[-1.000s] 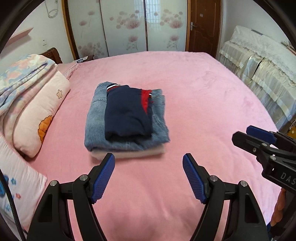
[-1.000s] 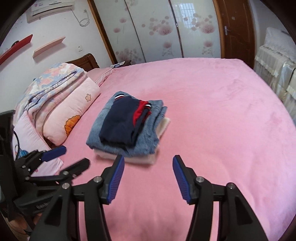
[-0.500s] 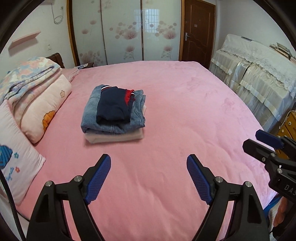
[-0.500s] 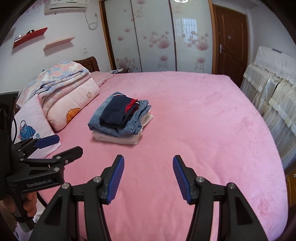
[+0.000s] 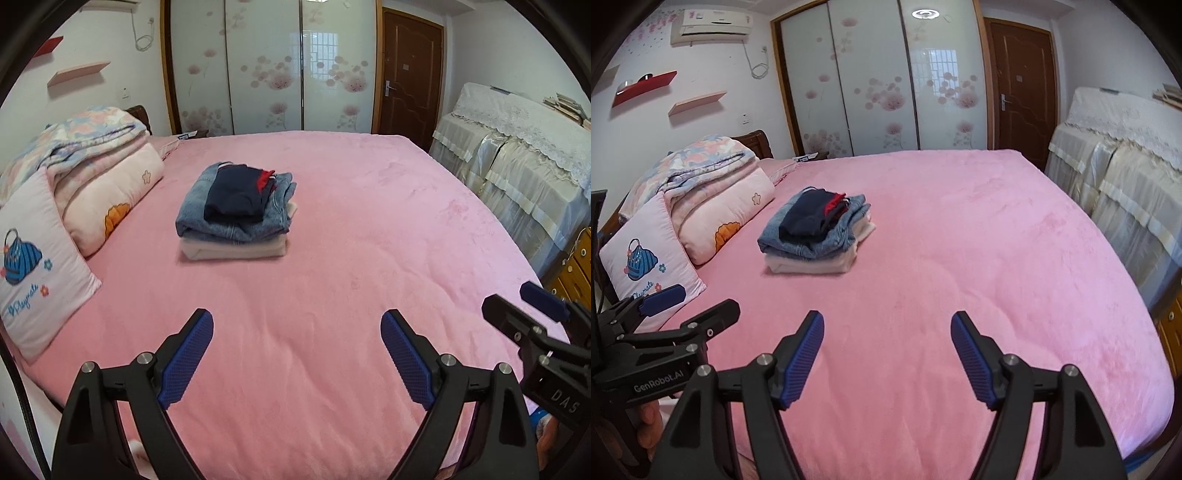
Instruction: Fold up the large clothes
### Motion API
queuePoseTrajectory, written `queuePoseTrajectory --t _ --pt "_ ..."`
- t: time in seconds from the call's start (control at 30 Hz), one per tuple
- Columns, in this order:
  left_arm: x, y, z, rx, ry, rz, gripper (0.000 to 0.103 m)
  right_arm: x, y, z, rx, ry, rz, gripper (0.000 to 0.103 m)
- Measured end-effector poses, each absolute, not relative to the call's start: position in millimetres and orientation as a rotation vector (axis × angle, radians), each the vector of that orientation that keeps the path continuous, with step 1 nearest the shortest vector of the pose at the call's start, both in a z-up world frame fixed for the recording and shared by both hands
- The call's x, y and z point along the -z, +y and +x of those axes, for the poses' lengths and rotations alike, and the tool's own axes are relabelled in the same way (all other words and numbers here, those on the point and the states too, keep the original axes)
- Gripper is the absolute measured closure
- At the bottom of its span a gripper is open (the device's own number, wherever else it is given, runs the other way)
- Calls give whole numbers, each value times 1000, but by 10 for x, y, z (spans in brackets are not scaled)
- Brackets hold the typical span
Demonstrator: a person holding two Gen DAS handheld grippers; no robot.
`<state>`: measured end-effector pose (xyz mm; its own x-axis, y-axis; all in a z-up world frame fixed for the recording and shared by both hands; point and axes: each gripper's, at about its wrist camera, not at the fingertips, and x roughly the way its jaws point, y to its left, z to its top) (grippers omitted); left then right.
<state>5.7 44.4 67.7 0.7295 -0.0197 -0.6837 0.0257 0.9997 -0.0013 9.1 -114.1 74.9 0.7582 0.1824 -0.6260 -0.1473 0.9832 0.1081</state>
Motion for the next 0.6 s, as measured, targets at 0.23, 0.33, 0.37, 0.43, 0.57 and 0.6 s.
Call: queuePoseTrajectory --t 0.23,0.33,0.37,0.43,0.57,0.6 --pt "-451 410 -79 5 777 6 12 -586 -1217 -113 -144 667 86 30" --pt "-379 399 -120 11 791 1 12 -522 -1196 -164 -139 674 74 30" --pt "-358 394 -131 9 794 1 12 -495 -1188 -178 -142 679 74 30" --pt "-329 390 -143 10 796 0 12 -461 -1177 -192 -149 684 77 30" --pt "-287 370 -154 19 806 1 12 -390 -1172 -220 -152 699 88 30" --pt "-283 374 -151 19 808 1 12 -380 -1172 -223 -150 702 88 30"
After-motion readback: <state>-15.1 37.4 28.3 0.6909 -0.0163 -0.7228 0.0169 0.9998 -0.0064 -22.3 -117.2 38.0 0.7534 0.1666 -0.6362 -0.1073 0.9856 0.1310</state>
